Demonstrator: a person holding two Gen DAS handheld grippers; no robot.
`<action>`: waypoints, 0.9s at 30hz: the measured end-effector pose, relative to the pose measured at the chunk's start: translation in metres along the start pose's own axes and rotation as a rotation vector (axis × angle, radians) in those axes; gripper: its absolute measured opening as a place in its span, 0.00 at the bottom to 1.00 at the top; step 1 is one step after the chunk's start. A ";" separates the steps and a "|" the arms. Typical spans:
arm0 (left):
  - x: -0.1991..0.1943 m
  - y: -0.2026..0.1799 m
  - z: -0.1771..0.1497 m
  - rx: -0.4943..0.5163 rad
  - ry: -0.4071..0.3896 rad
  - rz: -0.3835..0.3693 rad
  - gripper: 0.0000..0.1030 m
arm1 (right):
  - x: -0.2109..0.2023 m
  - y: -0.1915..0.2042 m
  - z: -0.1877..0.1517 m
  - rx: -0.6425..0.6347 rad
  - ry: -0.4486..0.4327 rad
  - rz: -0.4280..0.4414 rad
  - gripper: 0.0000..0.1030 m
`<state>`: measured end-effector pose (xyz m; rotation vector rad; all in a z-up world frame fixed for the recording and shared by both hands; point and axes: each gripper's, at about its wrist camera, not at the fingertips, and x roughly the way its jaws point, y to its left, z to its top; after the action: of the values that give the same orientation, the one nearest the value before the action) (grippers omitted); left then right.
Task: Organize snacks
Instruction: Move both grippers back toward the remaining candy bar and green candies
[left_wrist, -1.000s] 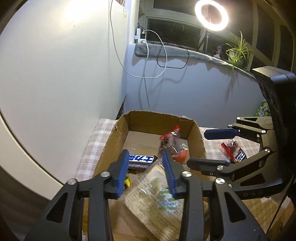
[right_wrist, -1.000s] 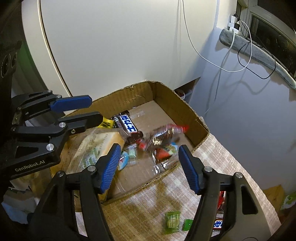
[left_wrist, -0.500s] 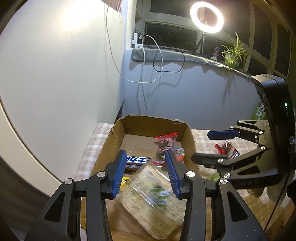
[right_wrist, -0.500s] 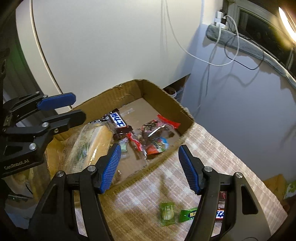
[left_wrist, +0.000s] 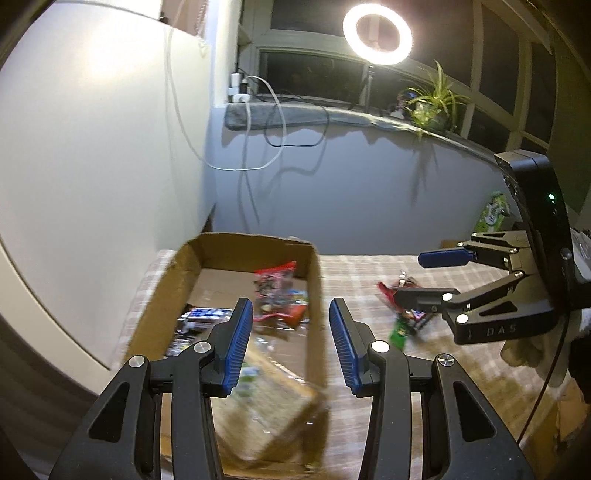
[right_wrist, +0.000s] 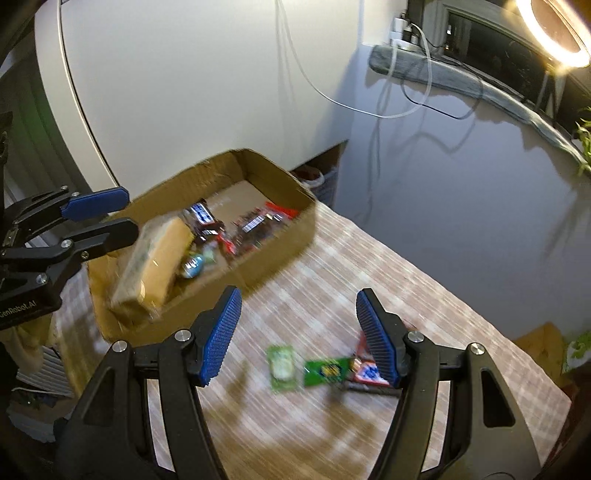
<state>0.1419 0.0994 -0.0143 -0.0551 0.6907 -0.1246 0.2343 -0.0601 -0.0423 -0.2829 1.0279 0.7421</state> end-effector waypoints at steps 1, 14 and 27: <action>0.000 -0.004 0.000 0.004 0.002 -0.007 0.41 | -0.002 -0.004 -0.003 0.006 0.004 -0.005 0.65; 0.018 -0.062 -0.024 0.044 0.097 -0.147 0.41 | 0.007 -0.084 -0.045 0.198 0.111 0.118 0.65; 0.075 -0.086 -0.052 -0.007 0.276 -0.195 0.41 | 0.056 -0.101 -0.047 0.222 0.195 0.249 0.63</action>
<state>0.1577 0.0039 -0.0941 -0.1139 0.9606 -0.3214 0.2883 -0.1356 -0.1259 -0.0347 1.3356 0.8263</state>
